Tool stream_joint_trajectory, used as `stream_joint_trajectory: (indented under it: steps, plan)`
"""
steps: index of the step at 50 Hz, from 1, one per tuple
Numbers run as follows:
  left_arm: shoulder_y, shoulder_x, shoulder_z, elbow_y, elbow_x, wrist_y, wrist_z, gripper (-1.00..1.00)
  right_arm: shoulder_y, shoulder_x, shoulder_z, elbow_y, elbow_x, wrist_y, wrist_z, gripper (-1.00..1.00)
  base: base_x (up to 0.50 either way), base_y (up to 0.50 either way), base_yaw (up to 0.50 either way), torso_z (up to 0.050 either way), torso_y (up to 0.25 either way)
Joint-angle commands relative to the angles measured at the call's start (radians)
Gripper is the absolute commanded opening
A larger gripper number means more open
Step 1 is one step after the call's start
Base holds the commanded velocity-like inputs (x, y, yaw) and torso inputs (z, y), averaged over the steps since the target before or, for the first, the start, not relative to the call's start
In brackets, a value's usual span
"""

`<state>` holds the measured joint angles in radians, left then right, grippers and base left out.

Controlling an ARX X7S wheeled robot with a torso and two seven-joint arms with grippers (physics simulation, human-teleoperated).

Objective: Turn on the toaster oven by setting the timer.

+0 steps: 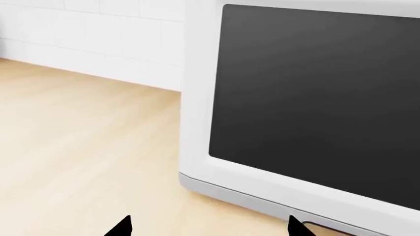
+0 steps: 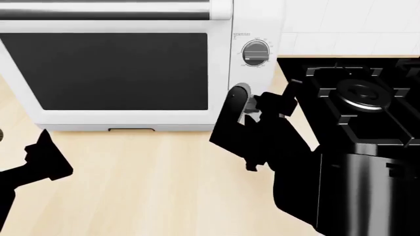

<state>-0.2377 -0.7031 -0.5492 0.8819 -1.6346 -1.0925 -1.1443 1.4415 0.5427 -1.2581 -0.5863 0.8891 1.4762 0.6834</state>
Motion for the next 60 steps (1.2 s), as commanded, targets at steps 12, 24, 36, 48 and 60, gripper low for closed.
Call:
stream_joint_trajectory:
  steps: [12, 24, 36, 48, 60]
  plan:
    - [0.026, 0.002, -0.013, 0.003, 0.001, 0.012, 0.012, 1.00, -0.059, -0.009, 0.109, 0.029, 0.111, -0.012, 0.067, -1.00, 0.00, 0.00, 0.00, 0.000, 0.000]
    - [0.017, 0.004, 0.001, -0.007, 0.007, 0.017, 0.010, 1.00, -0.076, -0.016, 0.165, 0.049, 0.151, -0.030, 0.097, -1.00, 0.00, 0.00, 0.00, 0.000, 0.000]
    - [0.034, 0.006, -0.005, -0.002, 0.009, 0.022, 0.016, 1.00, -0.108, -0.012, 0.222, 0.050, 0.189, -0.069, 0.126, -1.00, 0.00, 0.00, 0.00, 0.000, 0.000]
    - [0.056, 0.004, -0.023, 0.005, 0.006, 0.028, 0.025, 1.00, -0.148, -0.027, 0.275, 0.068, 0.235, -0.095, 0.167, -1.00, 0.00, 0.00, 0.00, 0.000, 0.000]
    - [0.064, 0.009, -0.022, 0.004, 0.009, 0.034, 0.027, 1.00, -0.177, -0.043, 0.324, 0.092, 0.277, -0.120, 0.204, -1.00, 0.00, 0.00, 0.00, 0.000, 0.000]
